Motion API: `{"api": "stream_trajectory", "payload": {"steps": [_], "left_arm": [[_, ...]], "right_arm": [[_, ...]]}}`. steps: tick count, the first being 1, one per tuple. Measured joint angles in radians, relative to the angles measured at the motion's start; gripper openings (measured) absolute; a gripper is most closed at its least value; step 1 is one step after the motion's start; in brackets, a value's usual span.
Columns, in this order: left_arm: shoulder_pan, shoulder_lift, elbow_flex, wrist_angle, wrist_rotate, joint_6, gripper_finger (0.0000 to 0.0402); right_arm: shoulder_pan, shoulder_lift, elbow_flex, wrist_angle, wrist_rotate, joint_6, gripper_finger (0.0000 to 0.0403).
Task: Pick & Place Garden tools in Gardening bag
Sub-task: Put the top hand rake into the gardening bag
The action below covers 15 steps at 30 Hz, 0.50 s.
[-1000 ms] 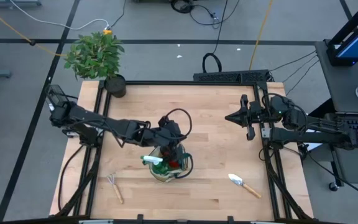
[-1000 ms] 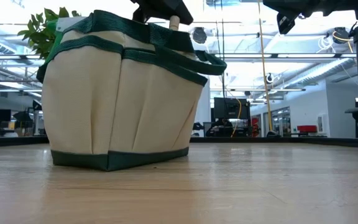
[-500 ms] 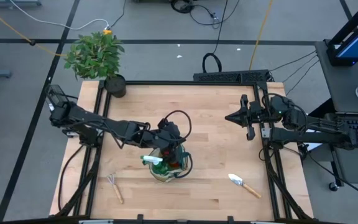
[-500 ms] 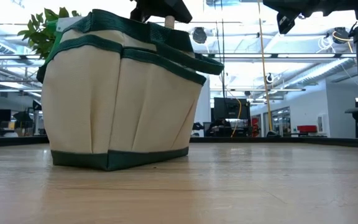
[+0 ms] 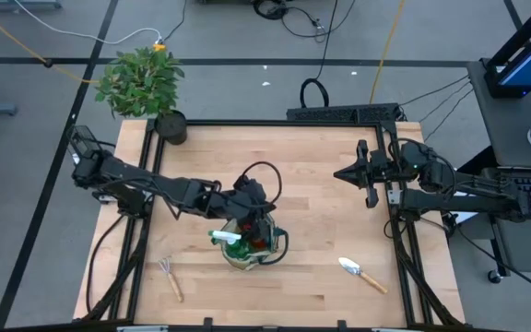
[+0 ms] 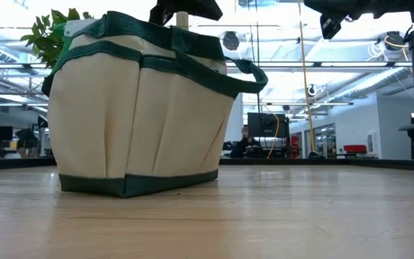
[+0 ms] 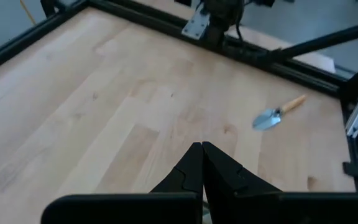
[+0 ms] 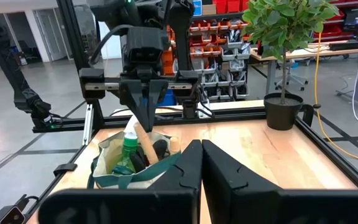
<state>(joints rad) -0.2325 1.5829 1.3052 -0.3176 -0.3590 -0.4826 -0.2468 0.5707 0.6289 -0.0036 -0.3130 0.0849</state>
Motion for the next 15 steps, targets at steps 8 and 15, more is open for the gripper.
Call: {"api": "stream_trajectory", "payload": {"steps": [8, 15], "left_arm": [[-0.005, 0.003, -0.013, -0.004, -0.006, -0.024, 0.0002], [-0.042, 0.003, -0.012, -0.002, -0.035, -0.010, 0.0002]], "right_arm": [[0.000, 0.000, 0.000, 0.000, 0.000, 0.000, 0.0000], [0.000, 0.000, 0.000, 0.001, 0.000, 0.000, 0.0000]]}}
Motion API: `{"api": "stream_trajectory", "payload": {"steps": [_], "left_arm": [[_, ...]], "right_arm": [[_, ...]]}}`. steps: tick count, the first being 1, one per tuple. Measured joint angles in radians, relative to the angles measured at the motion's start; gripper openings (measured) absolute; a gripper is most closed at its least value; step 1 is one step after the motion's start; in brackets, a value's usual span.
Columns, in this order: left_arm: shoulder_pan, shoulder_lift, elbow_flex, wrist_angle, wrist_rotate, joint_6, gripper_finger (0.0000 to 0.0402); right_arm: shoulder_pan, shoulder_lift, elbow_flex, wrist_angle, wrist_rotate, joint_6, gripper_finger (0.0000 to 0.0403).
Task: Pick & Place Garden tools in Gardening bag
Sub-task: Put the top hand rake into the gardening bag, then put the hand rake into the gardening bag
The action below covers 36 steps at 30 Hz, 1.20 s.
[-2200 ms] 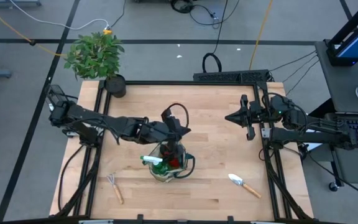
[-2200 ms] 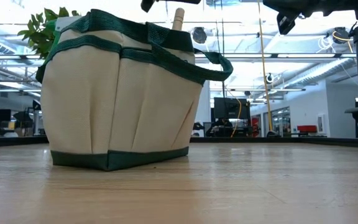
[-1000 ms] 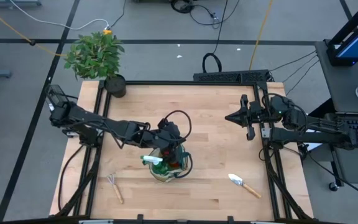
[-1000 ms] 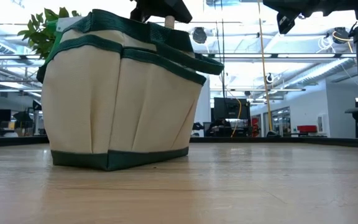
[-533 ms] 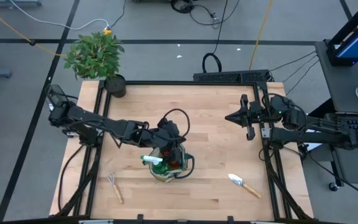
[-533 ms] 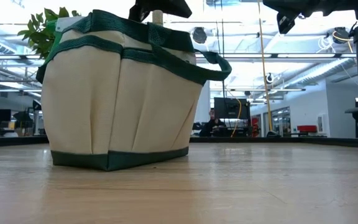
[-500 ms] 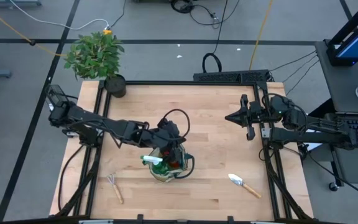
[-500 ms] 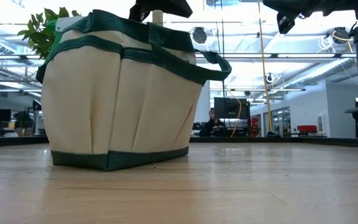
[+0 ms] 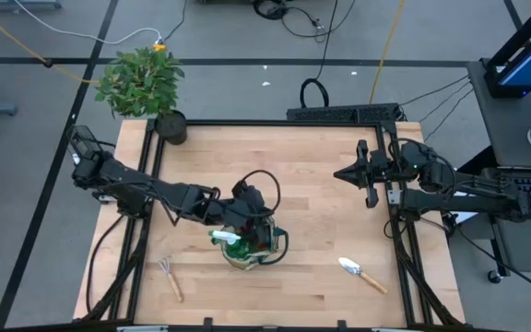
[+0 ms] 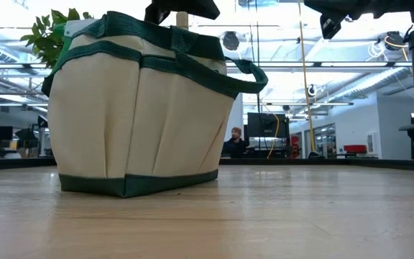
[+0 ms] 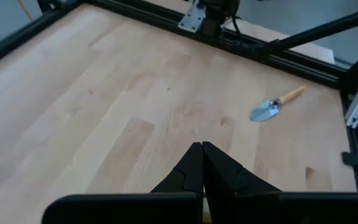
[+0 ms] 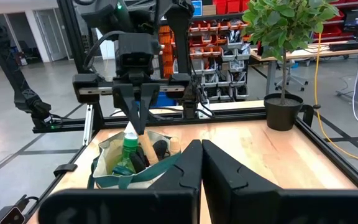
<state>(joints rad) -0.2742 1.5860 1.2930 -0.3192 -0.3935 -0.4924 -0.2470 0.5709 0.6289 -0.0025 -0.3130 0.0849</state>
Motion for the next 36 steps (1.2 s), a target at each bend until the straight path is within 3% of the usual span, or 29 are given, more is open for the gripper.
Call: {"api": "stream_trajectory", "payload": {"steps": [7, 13, 19, 28, 32, 36], "left_arm": [[-0.047, 0.000, -0.011, -0.004, -0.115, 0.064, 0.0002], [-0.068, 0.000, -0.109, 0.115, -0.157, 0.042, 0.0002], [-0.085, -0.011, -0.115, 0.159, -0.246, 0.115, 0.0001], [-0.149, -0.072, 0.022, 0.179, -0.289, 0.284, 0.0003], [-0.211, -0.085, 0.058, 0.110, -0.335, 0.161, 0.0005], [-0.288, -0.084, 0.110, -0.107, -0.399, -0.055, 0.0002]], "right_arm": [[0.000, 0.000, 0.000, 0.002, 0.000, 0.000, 0.0000], [0.000, 0.000, 0.000, 0.003, 0.000, 0.000, 0.0000], [0.000, 0.000, 0.000, 0.003, 0.000, 0.001, 0.0000], [0.000, 0.000, 0.000, 0.003, -0.002, 0.007, 0.0000], [0.000, 0.000, 0.000, 0.003, -0.002, -0.003, 0.0000], [0.000, 0.000, 0.000, 0.003, -0.003, -0.019, 0.0000]]}}
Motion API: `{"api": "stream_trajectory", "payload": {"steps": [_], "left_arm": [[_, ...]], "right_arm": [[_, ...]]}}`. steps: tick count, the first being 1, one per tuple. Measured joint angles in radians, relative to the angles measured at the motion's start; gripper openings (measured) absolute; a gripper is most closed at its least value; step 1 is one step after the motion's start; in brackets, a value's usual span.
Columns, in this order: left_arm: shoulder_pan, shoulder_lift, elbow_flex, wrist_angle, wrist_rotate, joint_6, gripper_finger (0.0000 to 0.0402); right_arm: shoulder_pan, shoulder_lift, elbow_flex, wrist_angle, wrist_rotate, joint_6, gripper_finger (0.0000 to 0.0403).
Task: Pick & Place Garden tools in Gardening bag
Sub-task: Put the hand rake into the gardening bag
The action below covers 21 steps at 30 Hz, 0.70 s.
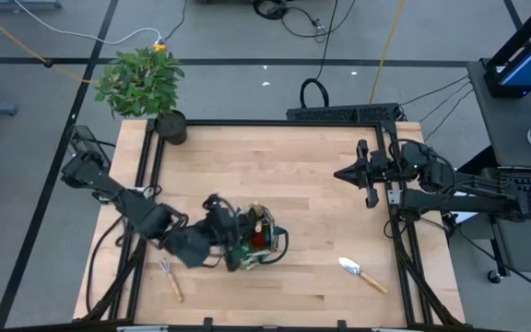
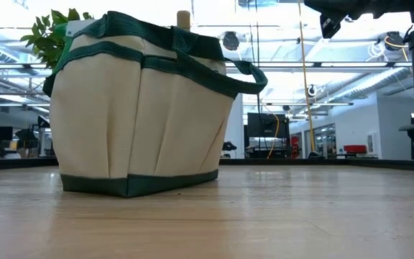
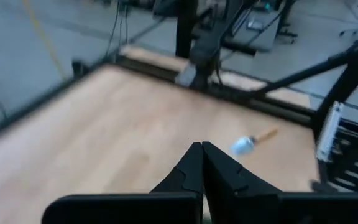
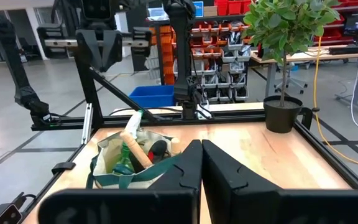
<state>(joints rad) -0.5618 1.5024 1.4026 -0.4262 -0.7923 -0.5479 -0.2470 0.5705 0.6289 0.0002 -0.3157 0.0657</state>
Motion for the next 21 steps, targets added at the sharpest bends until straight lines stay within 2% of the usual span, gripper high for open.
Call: {"api": "stream_trajectory", "payload": {"steps": [3, 6, 9, 12, 14, 17, 21], "left_arm": [[-0.049, 0.000, 0.051, -0.219, -0.006, -0.264, 0.0004], [-0.093, 0.000, 0.085, -0.442, 0.030, -0.573, 0.0002], [-0.135, 0.000, 0.089, -0.632, 0.148, -0.871, 0.0003], [-0.183, 0.000, 0.089, -0.798, 0.293, -1.099, 0.0003], [-0.217, 0.000, 0.081, -0.862, 0.349, -1.190, 0.0002], [-0.270, 0.001, 0.069, -0.923, 0.386, -1.242, 0.0004], [-0.320, 0.016, 0.061, -0.957, 0.454, -1.159, 0.0002]], "right_arm": [[0.000, 0.000, 0.000, 0.000, 0.000, -0.001, 0.0000], [0.000, 0.000, 0.000, 0.000, 0.000, 0.000, 0.0000], [0.000, 0.000, 0.000, -0.001, 0.000, 0.000, 0.0000], [0.000, 0.000, 0.000, -0.001, -0.001, 0.000, 0.0000], [0.000, 0.000, 0.000, -0.001, -0.001, 0.000, 0.0000], [0.000, 0.000, 0.000, -0.001, -0.001, 0.000, 0.0000], [0.000, 0.000, 0.000, -0.001, -0.001, 0.001, 0.0000]]}}
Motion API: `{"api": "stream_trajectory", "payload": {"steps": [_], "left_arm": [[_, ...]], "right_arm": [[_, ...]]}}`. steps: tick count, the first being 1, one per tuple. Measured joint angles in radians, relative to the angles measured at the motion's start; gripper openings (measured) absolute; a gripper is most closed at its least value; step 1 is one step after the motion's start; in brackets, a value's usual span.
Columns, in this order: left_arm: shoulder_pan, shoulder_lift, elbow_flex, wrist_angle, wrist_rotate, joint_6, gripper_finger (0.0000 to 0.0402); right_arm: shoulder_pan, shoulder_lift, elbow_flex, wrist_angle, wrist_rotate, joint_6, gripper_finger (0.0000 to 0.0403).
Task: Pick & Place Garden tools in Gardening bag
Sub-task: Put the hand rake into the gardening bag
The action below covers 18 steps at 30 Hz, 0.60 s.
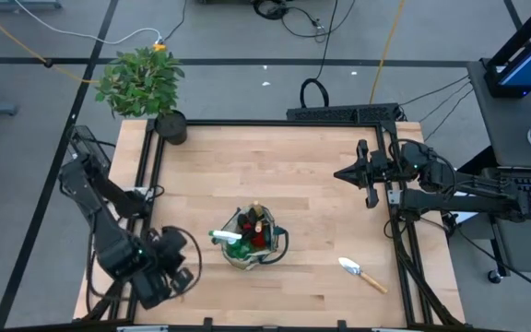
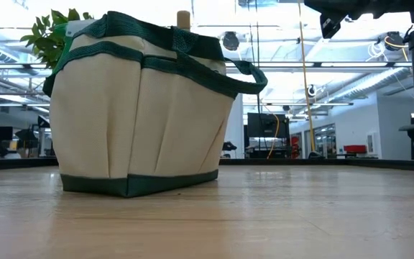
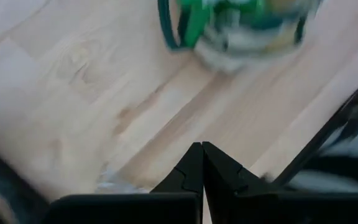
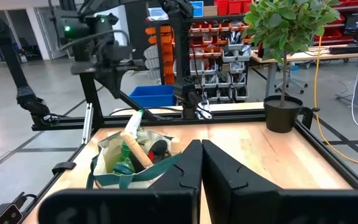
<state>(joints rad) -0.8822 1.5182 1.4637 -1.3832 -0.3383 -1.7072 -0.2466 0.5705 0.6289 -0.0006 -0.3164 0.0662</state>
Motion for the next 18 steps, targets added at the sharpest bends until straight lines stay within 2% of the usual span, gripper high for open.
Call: {"api": "stream_trajectory", "payload": {"steps": [10, 18], "left_arm": [[-0.058, 0.129, -0.002, -0.020, 0.222, 0.560, 0.0006], [-0.089, 0.218, -0.002, -0.035, 0.239, 0.937, 0.0021]], "right_arm": [[0.000, 0.000, 0.000, 0.000, 0.000, 0.008, 0.0000], [0.000, 0.000, 0.000, 0.000, 0.000, 0.064, 0.0000]]}}
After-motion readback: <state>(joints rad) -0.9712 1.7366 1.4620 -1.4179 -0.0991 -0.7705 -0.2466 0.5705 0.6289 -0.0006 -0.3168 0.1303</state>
